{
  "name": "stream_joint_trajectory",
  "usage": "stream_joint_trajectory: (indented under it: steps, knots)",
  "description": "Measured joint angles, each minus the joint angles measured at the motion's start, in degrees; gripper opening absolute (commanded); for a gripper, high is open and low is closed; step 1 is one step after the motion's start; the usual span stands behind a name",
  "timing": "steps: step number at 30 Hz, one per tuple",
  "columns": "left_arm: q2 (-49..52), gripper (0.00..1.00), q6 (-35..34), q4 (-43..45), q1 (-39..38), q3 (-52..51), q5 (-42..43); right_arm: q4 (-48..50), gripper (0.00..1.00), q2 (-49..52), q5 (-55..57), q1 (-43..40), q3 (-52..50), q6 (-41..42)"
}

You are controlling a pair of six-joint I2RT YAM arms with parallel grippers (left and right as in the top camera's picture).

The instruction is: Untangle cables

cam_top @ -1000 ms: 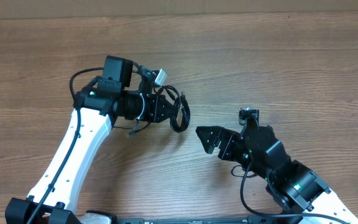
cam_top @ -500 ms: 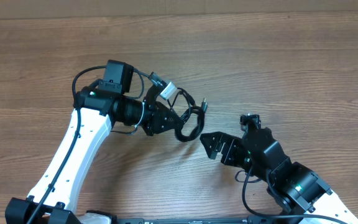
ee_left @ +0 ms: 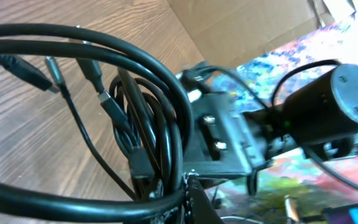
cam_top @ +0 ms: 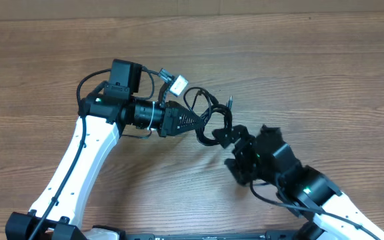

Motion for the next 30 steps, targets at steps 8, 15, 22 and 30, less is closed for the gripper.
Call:
stream_joint_trajectory:
  steps: [8,15,22,30]
  knots:
    - [-0.02,0.04,-10.03,4.68,-0.02,0.0,-1.03,9.31,0.47,9.62,-2.01,0.02,0.0,12.85]
    - [0.0,0.04,-14.4,1.68,-1.16,-0.31,-7.23,9.75,0.04,10.56,0.0,-0.07,1.05,12.44]
    - [0.0,0.79,-15.54,-3.82,-0.83,-0.26,-18.21,6.84,0.04,9.77,1.75,-0.02,0.72,-1.66]
    - [0.0,1.0,-17.29,-5.68,-0.26,-0.24,-26.62,1.11,0.04,5.07,4.17,0.0,0.52,-20.26]
